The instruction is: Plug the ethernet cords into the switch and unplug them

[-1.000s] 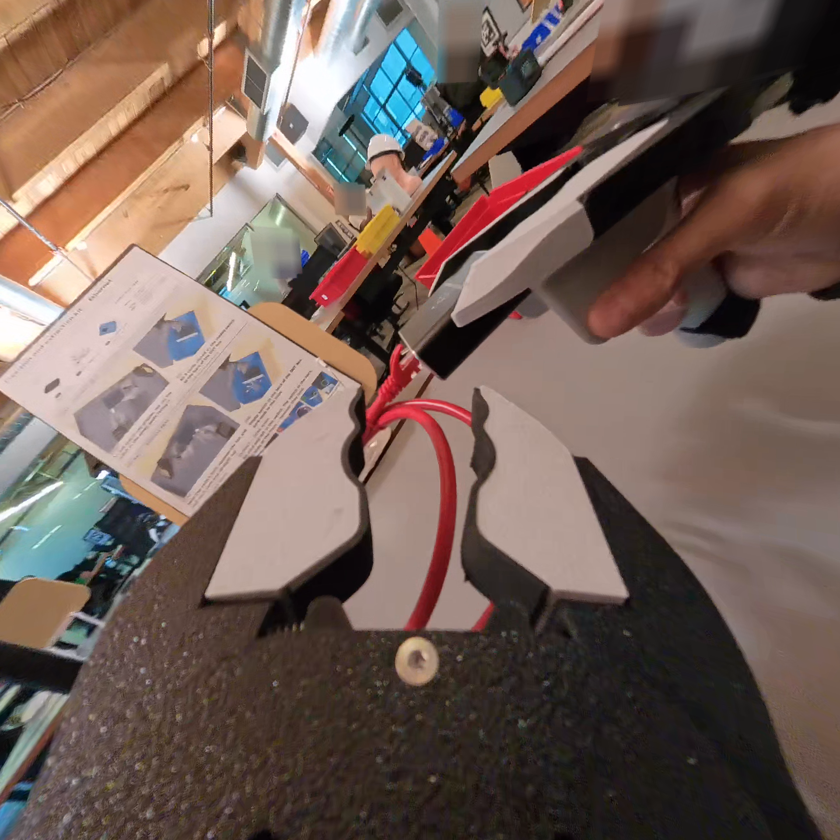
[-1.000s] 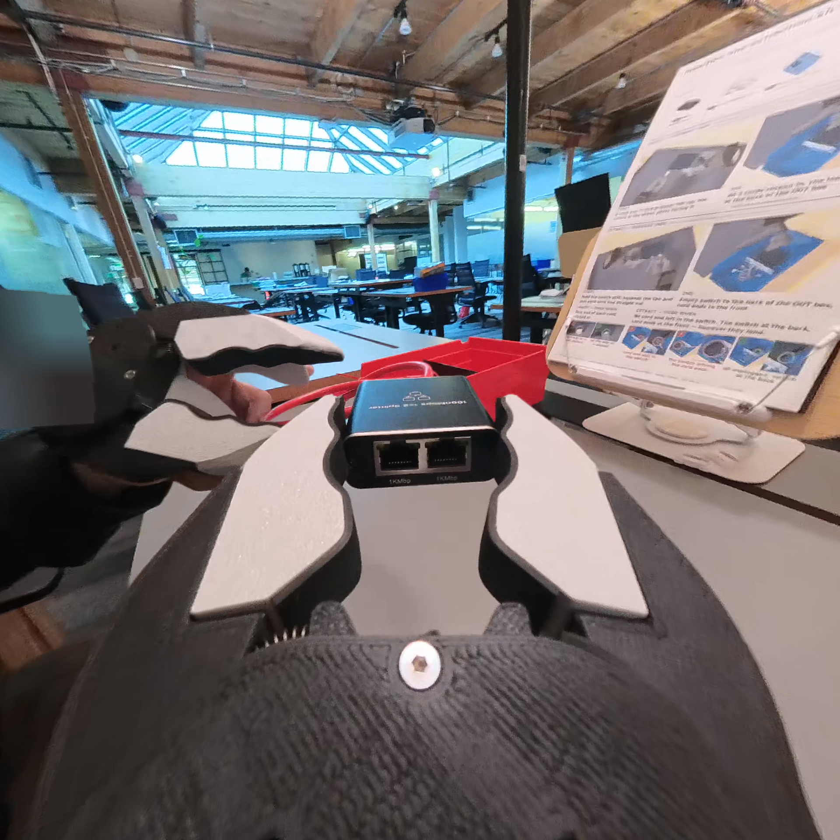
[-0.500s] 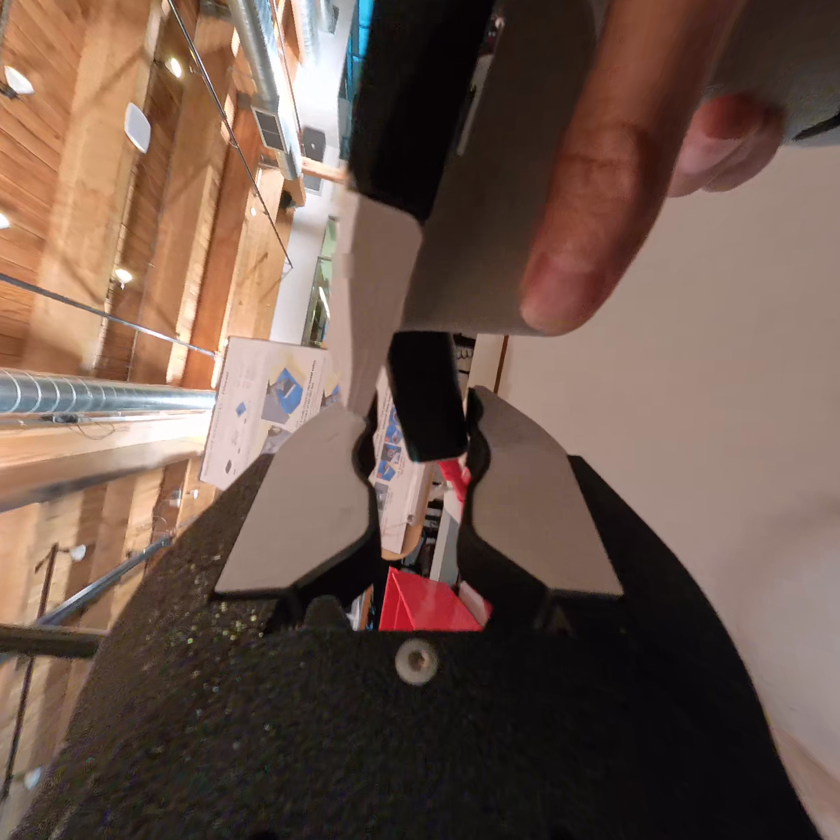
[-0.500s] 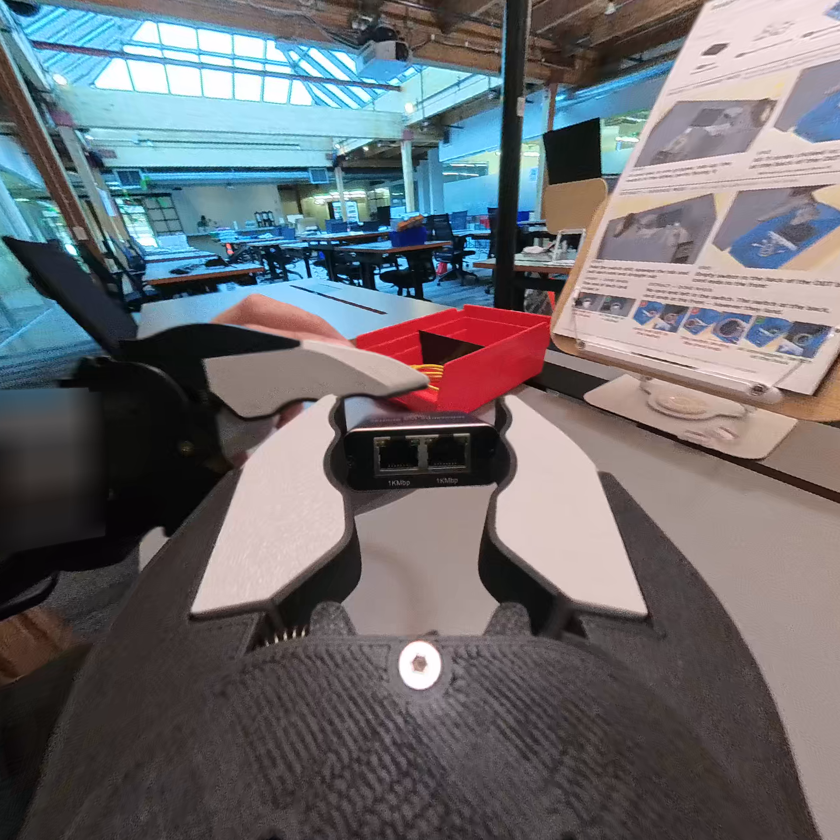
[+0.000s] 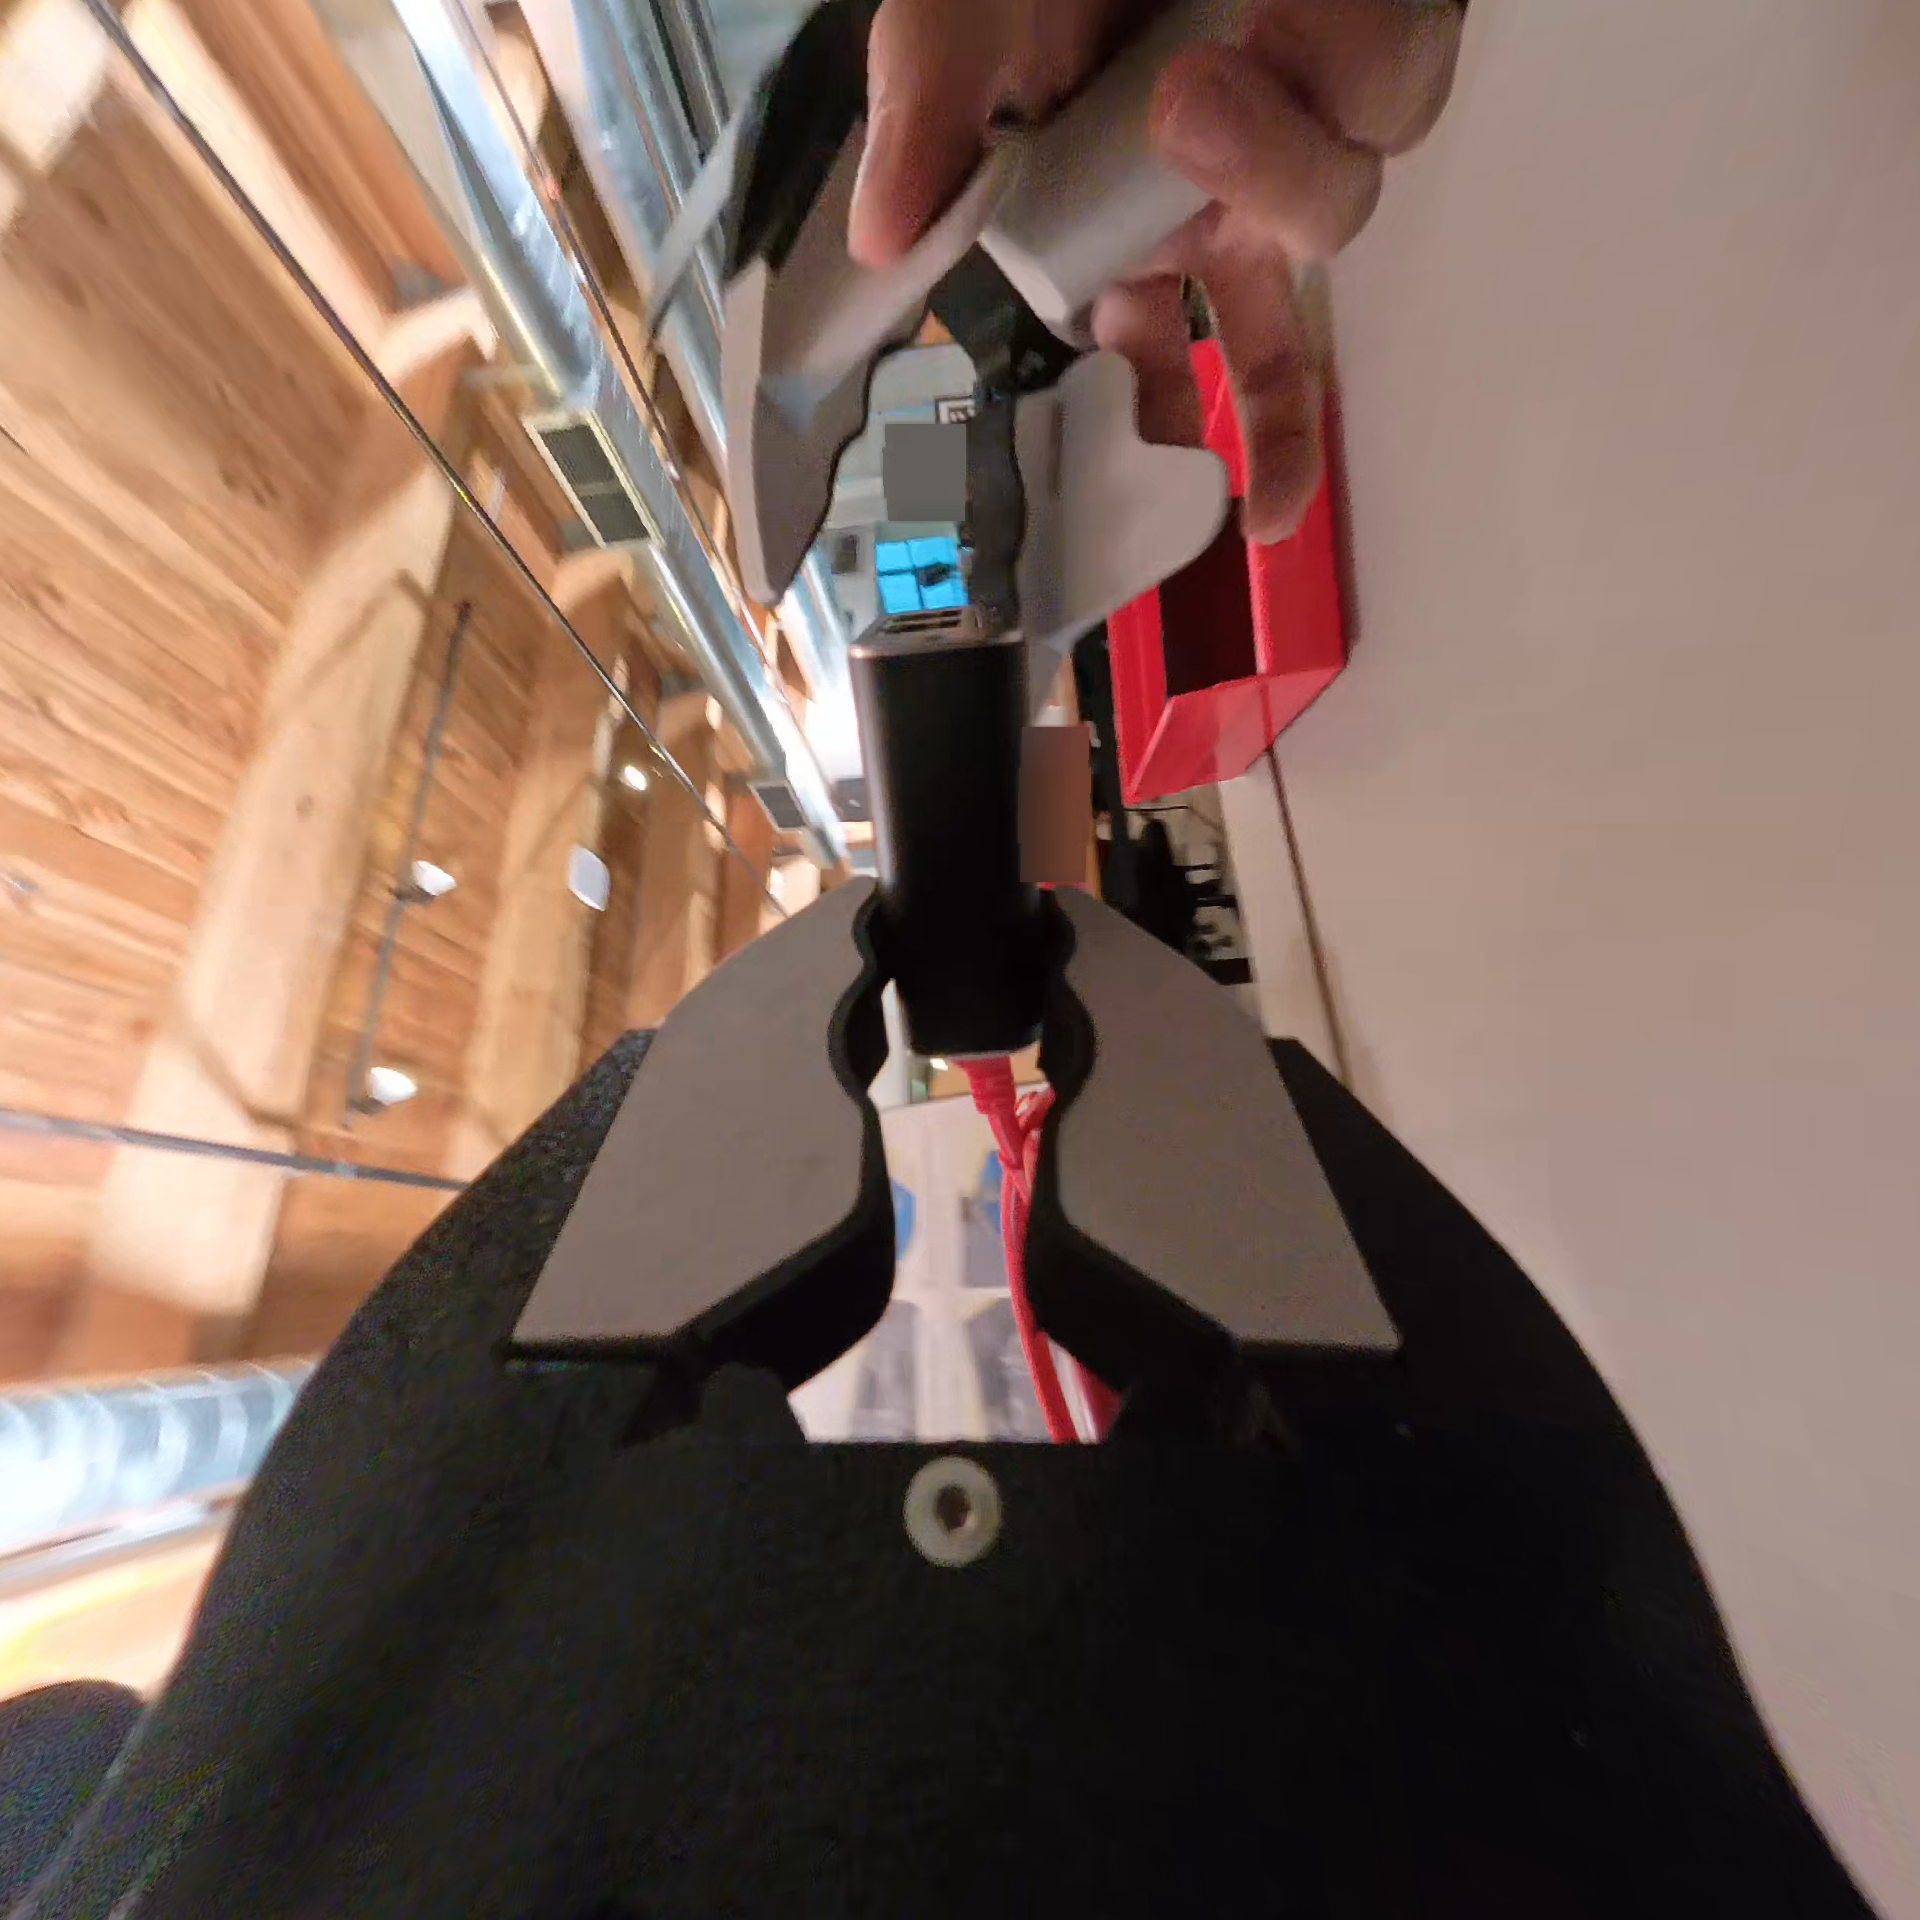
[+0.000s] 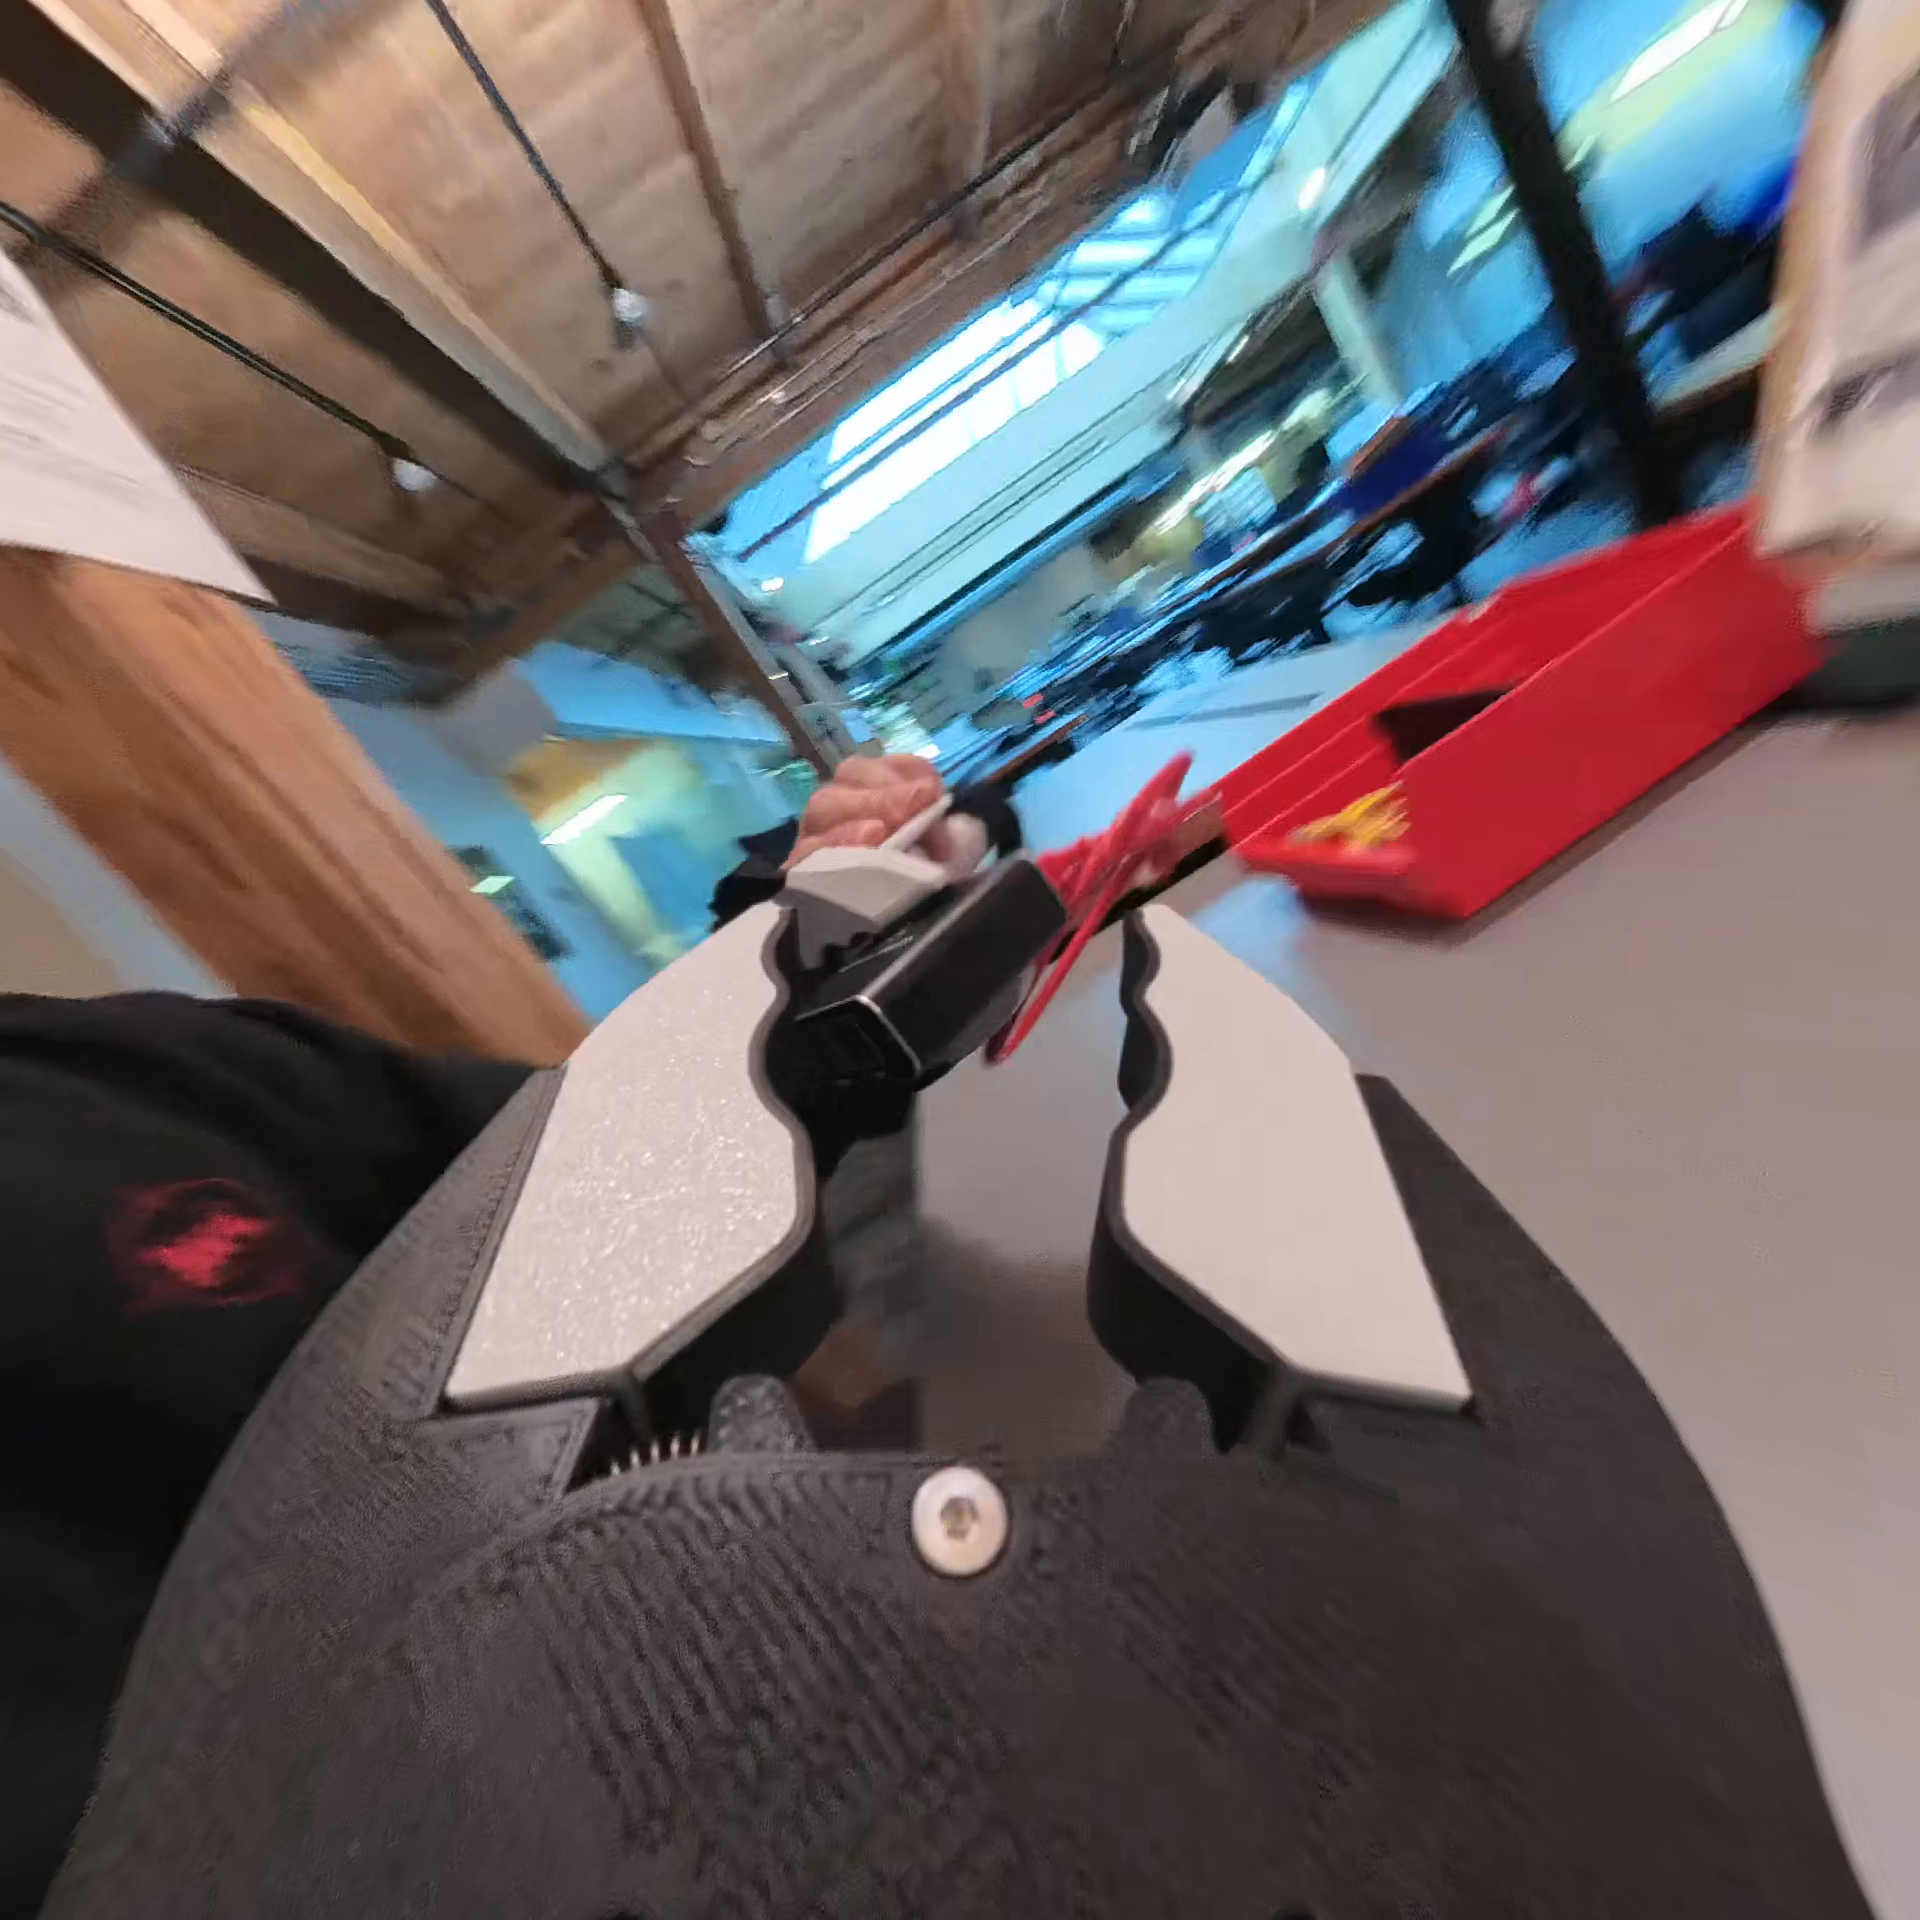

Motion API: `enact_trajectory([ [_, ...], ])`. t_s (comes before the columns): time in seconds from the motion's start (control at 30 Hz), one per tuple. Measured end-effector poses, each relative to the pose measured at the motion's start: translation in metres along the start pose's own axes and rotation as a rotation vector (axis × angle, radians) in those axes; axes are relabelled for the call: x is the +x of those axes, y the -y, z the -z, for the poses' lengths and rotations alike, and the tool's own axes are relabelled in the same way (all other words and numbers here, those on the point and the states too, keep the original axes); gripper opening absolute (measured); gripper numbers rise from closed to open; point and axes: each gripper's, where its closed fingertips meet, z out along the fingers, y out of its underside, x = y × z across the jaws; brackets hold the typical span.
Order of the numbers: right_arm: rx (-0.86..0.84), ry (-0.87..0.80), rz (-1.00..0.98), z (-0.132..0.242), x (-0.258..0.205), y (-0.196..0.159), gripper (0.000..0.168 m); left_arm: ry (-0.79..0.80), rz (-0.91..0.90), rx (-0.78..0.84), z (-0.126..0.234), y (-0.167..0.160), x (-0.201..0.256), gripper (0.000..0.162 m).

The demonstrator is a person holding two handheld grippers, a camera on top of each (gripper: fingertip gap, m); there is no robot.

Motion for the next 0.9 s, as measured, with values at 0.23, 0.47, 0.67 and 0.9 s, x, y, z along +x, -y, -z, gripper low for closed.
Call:
enact_trajectory([
  [0.23, -0.089, 0.169, -0.221, -0.026, 0.001, -0.036, 0.035, -0.035, -0.324, 0.115, -0.002, 0.020, 0.010, 0.025],
  [0.47, 0.031, 0.041, -0.077, -0.028, 0.019, -0.022, 0.026, -0.017, -0.208, -0.057, -0.003, -0.018, 0.005, 0.063],
  [0.67, 0.288, -0.066, -0.032, 0.006, 0.037, 0.020, 0.025, 0.144, 0.474, -0.276, 0.028, -0.046, -0.013, 0.054],
  [0.9, 0.468, 0.042, -0.138, 0.001, 0.030, 0.026, 0.024, 0.039, 1.805, -0.039, 0.009, 0.002, 0.030, 0.042],
])
